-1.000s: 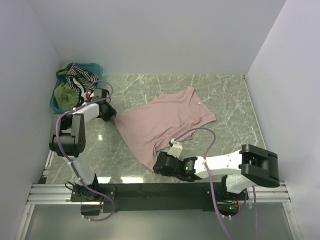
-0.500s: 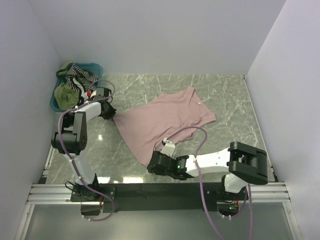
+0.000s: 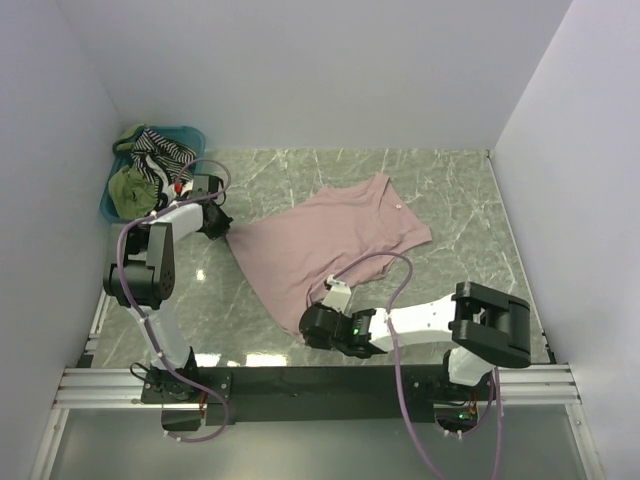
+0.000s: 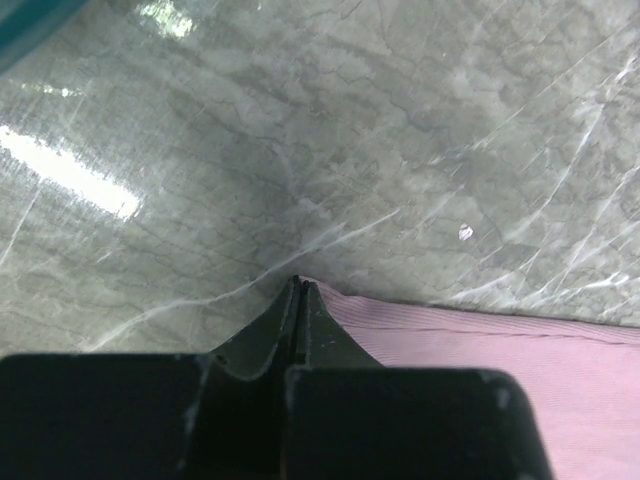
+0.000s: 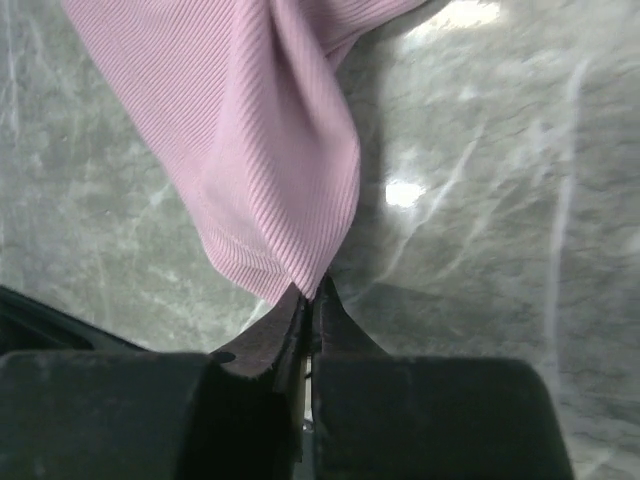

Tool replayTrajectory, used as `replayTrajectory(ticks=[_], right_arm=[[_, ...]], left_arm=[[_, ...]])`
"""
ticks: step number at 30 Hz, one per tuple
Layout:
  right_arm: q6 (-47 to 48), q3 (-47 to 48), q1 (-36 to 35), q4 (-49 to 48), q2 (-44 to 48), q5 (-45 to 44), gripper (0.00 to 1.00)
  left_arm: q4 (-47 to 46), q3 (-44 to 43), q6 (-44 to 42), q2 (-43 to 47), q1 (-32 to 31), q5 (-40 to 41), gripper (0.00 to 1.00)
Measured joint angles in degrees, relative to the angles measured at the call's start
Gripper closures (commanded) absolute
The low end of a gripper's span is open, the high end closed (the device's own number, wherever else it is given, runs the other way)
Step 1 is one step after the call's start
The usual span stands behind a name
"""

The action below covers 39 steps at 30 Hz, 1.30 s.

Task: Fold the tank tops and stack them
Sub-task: Flatten the tank top out

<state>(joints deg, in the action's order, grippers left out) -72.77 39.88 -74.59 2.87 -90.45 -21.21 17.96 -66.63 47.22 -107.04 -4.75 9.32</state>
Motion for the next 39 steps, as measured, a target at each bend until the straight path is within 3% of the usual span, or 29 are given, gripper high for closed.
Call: replayTrajectory(ticks=[3, 7, 12, 19, 27, 32, 39], right_arm=[[1.6, 0.2, 0.8, 3.8, 1.7, -1.0, 1.0], [6.4, 4.2, 1.9, 16.1, 7.3, -5.0, 1.0], [13.9, 18.0, 3.7, 32.3, 16.4, -12.4, 1.0], [28.7, 38.8, 13.0, 46.0, 27.2, -21.9, 1.0], [46.4, 56.3, 18.1, 46.2, 31.5, -25.2, 1.0], [54.0, 60.8, 20.8, 42.9, 30.2, -24.5, 1.0], [60.2, 61.7, 38.4, 34.3, 22.6, -10.4, 1.0]], left_arm=[[0.7, 0.5, 0.1, 0.9, 0.0, -0.2, 0.99], [3.7, 1.7, 0.7, 6.5, 0.0, -1.2, 0.99], [6.4, -0.1, 2.2, 20.5, 0.0, -3.4, 0.99], [6.5, -13.0, 5.2, 37.7, -0.2, -5.6, 0.99], [6.4, -24.9, 8.2, 44.3, -0.3, -8.1, 0.99], [6.2, -29.0, 9.2, 43.1, -0.5, -9.9, 0.99], [1.6, -30.1, 10.6, 34.8, -0.9, -11.5, 0.99]])
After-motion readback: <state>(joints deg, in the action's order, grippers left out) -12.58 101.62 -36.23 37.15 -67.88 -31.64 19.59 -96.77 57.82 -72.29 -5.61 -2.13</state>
